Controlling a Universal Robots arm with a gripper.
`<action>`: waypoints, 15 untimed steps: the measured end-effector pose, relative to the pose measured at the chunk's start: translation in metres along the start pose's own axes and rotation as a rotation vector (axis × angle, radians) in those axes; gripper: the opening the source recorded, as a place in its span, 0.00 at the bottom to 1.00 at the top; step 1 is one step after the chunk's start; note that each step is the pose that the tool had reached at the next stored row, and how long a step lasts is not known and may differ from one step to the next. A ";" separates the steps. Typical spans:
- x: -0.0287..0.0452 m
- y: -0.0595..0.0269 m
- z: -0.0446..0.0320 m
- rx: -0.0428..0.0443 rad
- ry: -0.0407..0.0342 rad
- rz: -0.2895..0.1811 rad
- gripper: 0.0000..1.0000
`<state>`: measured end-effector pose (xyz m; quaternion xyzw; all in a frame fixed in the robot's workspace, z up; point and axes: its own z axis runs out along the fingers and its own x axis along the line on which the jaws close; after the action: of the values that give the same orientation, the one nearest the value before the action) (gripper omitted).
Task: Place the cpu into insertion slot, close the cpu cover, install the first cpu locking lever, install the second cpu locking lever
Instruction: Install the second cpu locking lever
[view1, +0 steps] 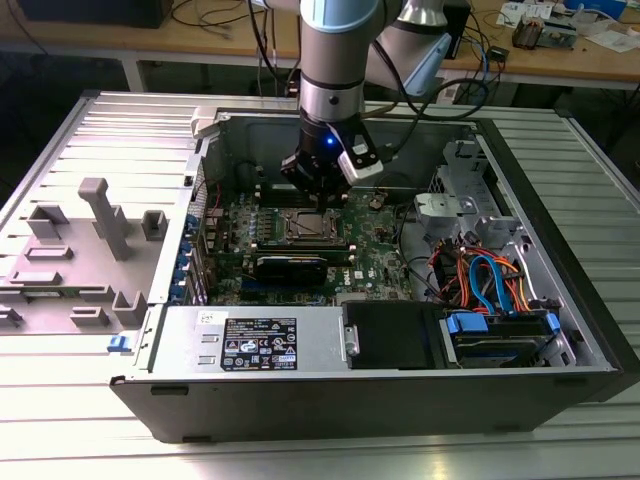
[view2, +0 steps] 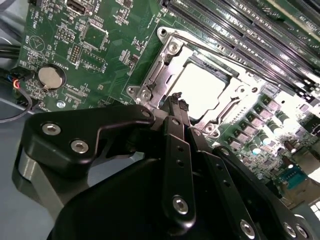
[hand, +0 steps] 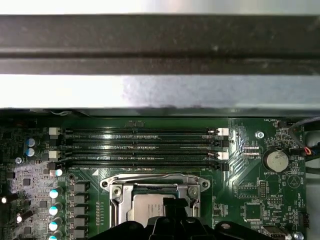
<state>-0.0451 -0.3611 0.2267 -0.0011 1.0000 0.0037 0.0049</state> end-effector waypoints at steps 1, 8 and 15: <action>0.0000 -0.0008 -0.0001 0.0009 0.0002 0.000 0.11; 0.0001 -0.0105 -0.0003 0.0013 0.0002 0.000 0.11; -0.0001 -0.0129 -0.0110 0.0045 0.0002 0.000 0.11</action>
<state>-0.0451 -0.3741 0.2376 -0.0012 1.0000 0.0015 0.0048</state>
